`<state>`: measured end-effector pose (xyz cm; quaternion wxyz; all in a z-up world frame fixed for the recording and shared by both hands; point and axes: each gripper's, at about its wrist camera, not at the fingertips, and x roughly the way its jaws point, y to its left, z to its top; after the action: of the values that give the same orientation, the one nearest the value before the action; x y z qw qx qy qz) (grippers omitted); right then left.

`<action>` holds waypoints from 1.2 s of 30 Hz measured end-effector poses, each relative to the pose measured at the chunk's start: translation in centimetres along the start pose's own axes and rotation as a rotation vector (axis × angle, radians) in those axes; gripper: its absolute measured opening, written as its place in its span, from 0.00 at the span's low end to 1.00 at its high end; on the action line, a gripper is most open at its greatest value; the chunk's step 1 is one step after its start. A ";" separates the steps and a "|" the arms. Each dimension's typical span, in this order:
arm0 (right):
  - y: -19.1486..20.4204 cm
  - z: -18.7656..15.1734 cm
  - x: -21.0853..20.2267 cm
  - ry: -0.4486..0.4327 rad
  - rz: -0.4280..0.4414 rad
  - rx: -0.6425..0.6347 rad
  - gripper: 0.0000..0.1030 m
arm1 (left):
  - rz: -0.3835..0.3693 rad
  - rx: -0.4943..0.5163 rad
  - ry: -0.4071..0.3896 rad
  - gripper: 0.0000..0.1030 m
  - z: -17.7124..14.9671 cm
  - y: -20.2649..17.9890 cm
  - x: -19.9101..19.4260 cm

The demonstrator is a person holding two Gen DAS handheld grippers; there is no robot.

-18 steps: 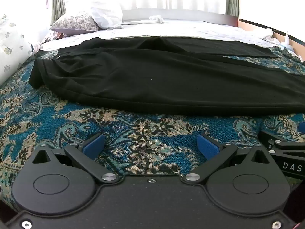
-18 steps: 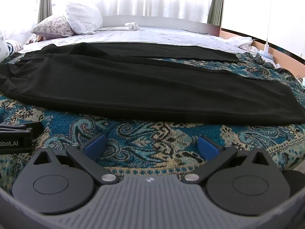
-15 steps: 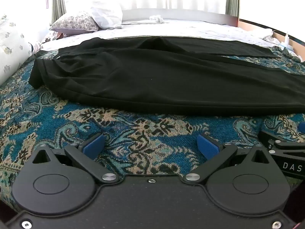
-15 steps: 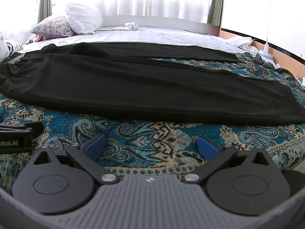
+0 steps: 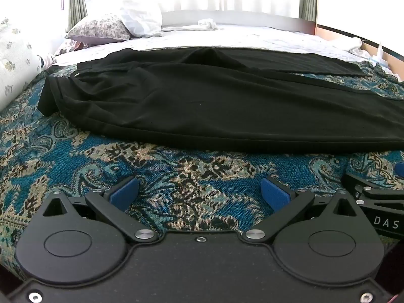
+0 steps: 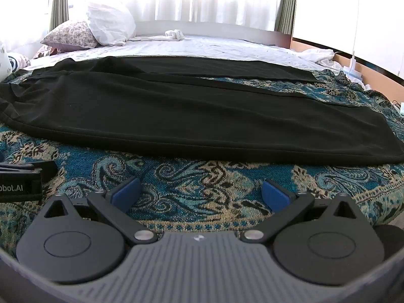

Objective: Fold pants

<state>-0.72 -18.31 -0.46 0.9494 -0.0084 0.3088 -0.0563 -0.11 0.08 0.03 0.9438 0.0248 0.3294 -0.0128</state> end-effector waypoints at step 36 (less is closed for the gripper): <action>0.0 0.0 0.0 -0.001 -0.001 0.002 1.00 | -0.003 -0.002 0.005 1.00 0.0 0.3 0.3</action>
<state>-0.75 -18.34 -0.43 0.9496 -0.0077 0.3081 -0.0569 0.15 0.42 -0.13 0.9430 0.0233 0.3317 -0.0136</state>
